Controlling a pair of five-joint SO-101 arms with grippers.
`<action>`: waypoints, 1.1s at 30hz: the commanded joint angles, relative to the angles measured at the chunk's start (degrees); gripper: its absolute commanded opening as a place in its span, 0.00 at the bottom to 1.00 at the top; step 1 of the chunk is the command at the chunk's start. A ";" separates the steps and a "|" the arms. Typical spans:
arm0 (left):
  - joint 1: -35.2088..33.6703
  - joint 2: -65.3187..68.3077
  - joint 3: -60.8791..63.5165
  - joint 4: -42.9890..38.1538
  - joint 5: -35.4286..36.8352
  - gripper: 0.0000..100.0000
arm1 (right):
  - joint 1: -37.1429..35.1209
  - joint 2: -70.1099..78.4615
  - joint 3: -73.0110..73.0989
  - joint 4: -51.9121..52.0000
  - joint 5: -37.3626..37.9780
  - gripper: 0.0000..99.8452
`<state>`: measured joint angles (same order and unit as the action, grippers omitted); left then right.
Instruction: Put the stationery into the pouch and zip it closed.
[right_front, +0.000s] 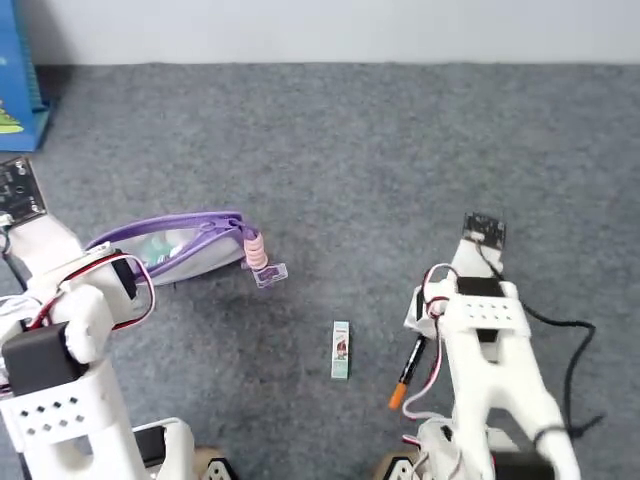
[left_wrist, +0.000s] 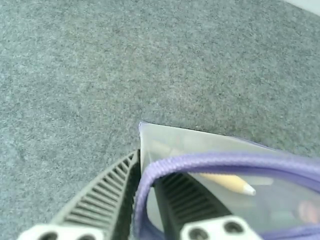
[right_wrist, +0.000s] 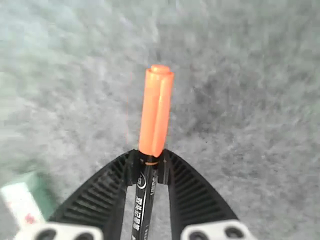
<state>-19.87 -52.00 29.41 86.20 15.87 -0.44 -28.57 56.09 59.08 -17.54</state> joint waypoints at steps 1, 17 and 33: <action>-0.35 0.53 -1.45 -0.79 0.35 0.01 | -1.80 -10.68 -7.38 7.96 1.14 0.01; -0.35 0.97 -3.30 -0.44 0.35 0.01 | -25.80 -23.69 -34.90 16.92 1.23 0.01; -0.35 1.05 -2.86 0.44 0.35 0.01 | -43.03 -23.69 -40.79 -12.18 -2.29 0.01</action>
<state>-19.87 -51.74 28.79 86.29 15.87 -40.79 -51.52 15.30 54.59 -17.80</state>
